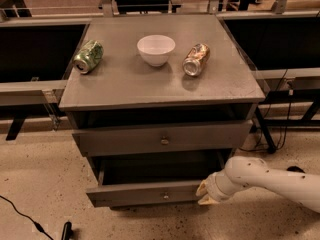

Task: Close middle drawer

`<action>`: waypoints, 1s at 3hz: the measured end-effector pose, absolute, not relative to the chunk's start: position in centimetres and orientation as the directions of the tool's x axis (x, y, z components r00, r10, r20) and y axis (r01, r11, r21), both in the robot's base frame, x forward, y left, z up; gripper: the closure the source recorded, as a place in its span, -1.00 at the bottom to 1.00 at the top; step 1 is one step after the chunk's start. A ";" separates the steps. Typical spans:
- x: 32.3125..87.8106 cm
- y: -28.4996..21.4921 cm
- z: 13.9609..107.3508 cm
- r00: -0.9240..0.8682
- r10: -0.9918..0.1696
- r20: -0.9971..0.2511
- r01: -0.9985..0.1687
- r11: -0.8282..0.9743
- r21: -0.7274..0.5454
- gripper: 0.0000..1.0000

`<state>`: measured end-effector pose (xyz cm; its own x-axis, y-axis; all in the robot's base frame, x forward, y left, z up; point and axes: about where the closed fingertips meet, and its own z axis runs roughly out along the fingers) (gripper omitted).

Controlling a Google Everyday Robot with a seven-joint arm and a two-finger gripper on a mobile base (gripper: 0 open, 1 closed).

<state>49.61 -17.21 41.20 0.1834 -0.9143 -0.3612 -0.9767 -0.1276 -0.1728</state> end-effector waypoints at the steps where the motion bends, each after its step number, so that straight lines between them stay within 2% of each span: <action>1: 49.6 -17.2 41.2 0.183 -0.914 -0.361 -0.977 -0.128 -0.173 0.70; 2: 49.6 -17.2 41.2 0.183 -0.914 -0.361 -0.977 -0.128 -0.173 1.00; 3: 49.2 -17.3 41.3 0.171 -0.928 -0.332 -0.981 -0.128 -0.147 1.00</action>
Offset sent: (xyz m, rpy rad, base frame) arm 0.0000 0.0000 0.0000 0.0000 0.0000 0.0000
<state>49.18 -17.34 41.34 0.1712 -0.9276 -0.3319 -0.9808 -0.1283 -0.1471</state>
